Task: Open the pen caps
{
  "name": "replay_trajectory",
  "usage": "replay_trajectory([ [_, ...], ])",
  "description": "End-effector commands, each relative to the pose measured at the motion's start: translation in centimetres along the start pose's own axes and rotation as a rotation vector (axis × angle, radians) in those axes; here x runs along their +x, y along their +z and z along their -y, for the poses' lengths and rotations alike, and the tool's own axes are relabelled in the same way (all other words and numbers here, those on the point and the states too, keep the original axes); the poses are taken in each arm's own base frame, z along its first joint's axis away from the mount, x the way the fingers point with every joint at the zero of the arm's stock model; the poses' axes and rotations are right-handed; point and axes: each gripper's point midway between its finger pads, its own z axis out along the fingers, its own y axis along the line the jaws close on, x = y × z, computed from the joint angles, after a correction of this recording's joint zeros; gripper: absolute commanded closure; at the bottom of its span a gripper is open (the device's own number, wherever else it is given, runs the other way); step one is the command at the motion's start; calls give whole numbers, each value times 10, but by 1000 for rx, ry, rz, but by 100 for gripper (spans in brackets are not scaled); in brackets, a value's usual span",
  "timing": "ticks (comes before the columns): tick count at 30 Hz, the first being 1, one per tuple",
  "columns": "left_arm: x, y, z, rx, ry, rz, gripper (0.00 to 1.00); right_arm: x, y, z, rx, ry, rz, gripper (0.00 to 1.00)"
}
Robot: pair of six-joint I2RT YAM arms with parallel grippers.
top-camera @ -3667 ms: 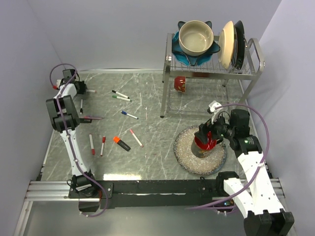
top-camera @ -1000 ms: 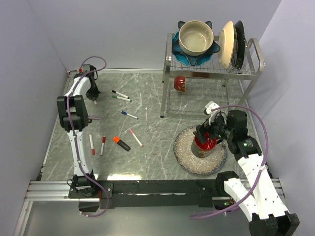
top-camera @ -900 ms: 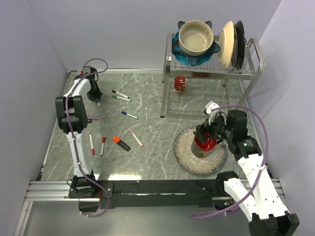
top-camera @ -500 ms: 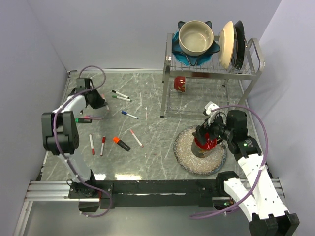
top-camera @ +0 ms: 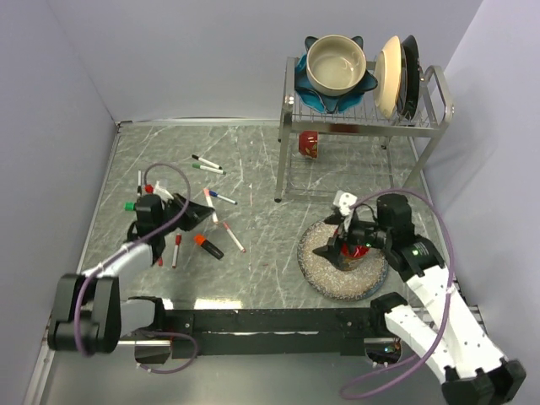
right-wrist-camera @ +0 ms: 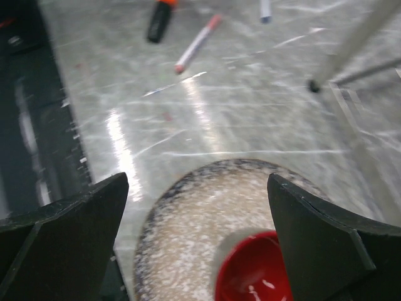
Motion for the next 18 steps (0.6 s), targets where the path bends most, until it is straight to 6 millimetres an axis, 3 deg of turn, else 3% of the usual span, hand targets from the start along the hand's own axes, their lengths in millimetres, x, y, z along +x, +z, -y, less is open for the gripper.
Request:
replay_trajectory([
  [1, 18, -13, 73, 295, 28, 25, 99, -19, 22, -12, -102, -17, -56, 0],
  [2, 36, -15, 79, 326, 36, -9, 99, -26, 34, -19, -140, -27, -77, 0],
  [4, 41, -23, 97, 404, 49, 17, 99, -36, 46, -18, -115, -10, -104, 0],
  [5, 57, -27, 101, 433, 56, -9, 99, -49, 58, -23, -137, -7, -111, 0],
  [7, 60, -32, 111, 476, 60, 31, 99, -74, 71, -18, -109, 60, -78, 0],
  [8, 73, -36, 114, 495, 68, 11, 99, -74, 84, -17, -107, 106, -90, 0],
  [9, 76, -38, 117, 509, 72, 16, 99, -89, 94, -17, -96, 121, -44, 0],
  [10, 80, -39, 119, 515, 68, 24, 99, -92, 102, -8, -8, 246, -34, 0],
  [12, 83, -42, 120, 523, 65, 33, 99, -104, 115, -9, 14, 325, 15, 0],
  [18, 93, -47, 121, 555, 44, 28, 99, -122, 130, -15, -15, 580, 66, 0],
])
